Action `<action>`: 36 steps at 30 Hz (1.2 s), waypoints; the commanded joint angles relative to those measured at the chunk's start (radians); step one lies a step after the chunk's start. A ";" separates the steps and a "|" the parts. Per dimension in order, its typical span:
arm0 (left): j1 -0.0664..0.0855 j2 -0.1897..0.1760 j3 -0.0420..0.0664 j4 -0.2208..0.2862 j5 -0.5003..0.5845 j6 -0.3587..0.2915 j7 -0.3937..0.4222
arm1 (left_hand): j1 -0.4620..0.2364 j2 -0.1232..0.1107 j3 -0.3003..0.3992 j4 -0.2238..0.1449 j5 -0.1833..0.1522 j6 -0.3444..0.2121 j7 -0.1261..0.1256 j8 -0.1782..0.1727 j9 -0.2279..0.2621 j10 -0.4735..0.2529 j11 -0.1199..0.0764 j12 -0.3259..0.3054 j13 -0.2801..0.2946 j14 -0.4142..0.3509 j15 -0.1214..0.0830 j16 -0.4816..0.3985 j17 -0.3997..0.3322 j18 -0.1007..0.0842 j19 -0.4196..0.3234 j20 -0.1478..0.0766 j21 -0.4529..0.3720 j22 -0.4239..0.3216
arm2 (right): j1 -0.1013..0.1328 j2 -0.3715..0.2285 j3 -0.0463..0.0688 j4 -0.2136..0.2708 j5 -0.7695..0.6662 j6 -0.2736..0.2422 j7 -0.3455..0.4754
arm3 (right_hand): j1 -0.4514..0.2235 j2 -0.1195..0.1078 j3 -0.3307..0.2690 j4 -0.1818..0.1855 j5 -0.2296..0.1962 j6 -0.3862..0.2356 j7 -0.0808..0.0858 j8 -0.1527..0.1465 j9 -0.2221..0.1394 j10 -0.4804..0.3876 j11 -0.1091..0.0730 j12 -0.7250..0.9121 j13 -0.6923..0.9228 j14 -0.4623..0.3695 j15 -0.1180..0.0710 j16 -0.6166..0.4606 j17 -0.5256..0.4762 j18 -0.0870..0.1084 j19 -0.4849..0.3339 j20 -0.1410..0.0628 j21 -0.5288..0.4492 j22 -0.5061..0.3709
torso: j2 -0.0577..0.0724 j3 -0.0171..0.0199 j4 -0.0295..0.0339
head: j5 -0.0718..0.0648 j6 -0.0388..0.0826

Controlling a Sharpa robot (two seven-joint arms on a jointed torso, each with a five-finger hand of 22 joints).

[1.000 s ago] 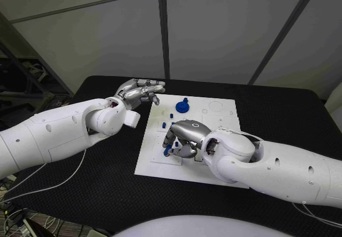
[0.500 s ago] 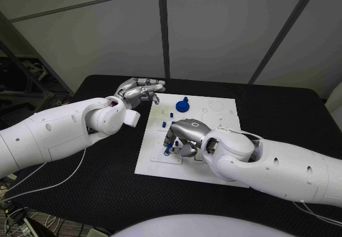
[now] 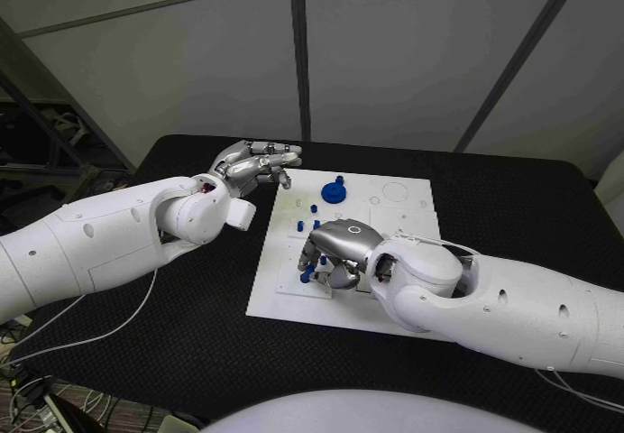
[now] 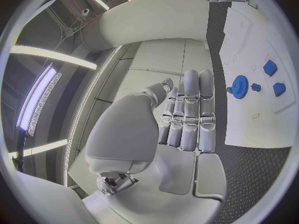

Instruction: Assemble the parts on the task board

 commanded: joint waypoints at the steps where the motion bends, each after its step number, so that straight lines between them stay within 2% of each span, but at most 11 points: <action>1: 0.001 0.000 0.001 0.001 0.002 0.013 0.002 | -0.003 0.001 -0.003 -0.002 -0.002 -0.004 0.004 -0.004 -0.001 -0.007 0.002 -0.004 0.001 -0.005 0.001 -0.003 -0.001 -0.012 -0.002 0.008 -0.004 -0.001 | 0.001 -0.001 0.000 0.003 -0.007 0.027 0.003 | 0.002 0.006 0.005 -0.002 0.007 0.001 0.005 -0.005 0.000 0.031 -0.027 0.005 0.001 -0.003 0.000 0.002 0.001 -0.015 0.076 -0.004 0.001 0.225 | -0.001 0.0002 0.0001 | 0.001 -0.002; 12: 0.001 -0.001 0.001 0.000 0.002 0.015 0.001 | -0.003 0.001 -0.003 -0.002 -0.002 -0.004 0.004 -0.004 -0.001 -0.007 0.002 -0.004 0.001 -0.005 0.001 -0.003 -0.001 -0.012 -0.002 0.008 -0.004 -0.001 | -0.005 -0.016 -0.001 0.026 -0.021 -0.017 0.007 | -0.002 0.007 0.010 -0.005 0.007 0.003 0.004 -0.004 0.002 0.032 -0.028 0.005 0.002 -0.002 0.000 0.005 0.006 -0.016 0.077 -0.004 0.004 0.227 | 0.000 0.0002 -0.0008 | 0.005 -0.002; 24: 0.001 0.000 0.001 0.000 0.002 0.016 -0.001 | -0.002 0.002 -0.003 -0.003 -0.002 -0.004 0.005 -0.005 -0.002 -0.008 0.003 -0.004 0.001 -0.005 0.002 -0.005 -0.002 -0.012 -0.002 0.008 -0.006 -0.003 | -0.006 -0.002 -0.001 0.008 -0.026 -0.013 -0.010 | -0.017 0.001 0.015 -0.009 0.007 -0.004 0.006 -0.008 0.002 0.025 -0.026 0.003 0.003 -0.006 0.001 -0.005 -0.012 -0.014 0.074 -0.003 -0.005 0.222 | 0.000 -0.0005 0.0012 | 0.004 0.000; 31: 0.001 -0.001 0.001 0.001 0.002 0.017 -0.003 | -0.002 0.002 -0.003 -0.003 -0.002 -0.004 0.005 -0.005 -0.002 -0.008 0.003 -0.004 0.001 -0.005 0.002 -0.005 -0.002 -0.012 -0.002 0.008 -0.006 -0.003 | -0.006 0.009 -0.001 -0.002 -0.021 -0.025 0.000 | -0.054 -0.020 0.038 -0.011 0.005 -0.069 0.026 -0.014 -0.010 -0.052 -0.004 -0.001 -0.013 -0.012 0.019 -0.020 -0.040 -0.011 0.068 0.009 -0.018 0.215 | 0.000 -0.0005 0.0000 | 0.008 -0.004; 36: 0.001 0.000 0.001 0.000 0.002 0.018 -0.004 | -0.002 0.002 -0.003 -0.003 -0.002 -0.004 0.005 -0.005 -0.002 -0.008 0.003 -0.004 0.001 -0.005 0.002 -0.005 -0.002 -0.012 -0.002 0.008 -0.006 -0.003 | -0.006 0.011 -0.001 -0.001 -0.012 -0.039 0.014 | -0.086 -0.047 0.056 -0.008 -0.001 -0.106 0.041 -0.011 -0.019 -0.123 0.018 -0.001 -0.036 -0.018 0.036 -0.033 -0.065 0.001 0.047 0.025 -0.071 0.186 | -0.001 0.0001 -0.0002 | 0.009 -0.006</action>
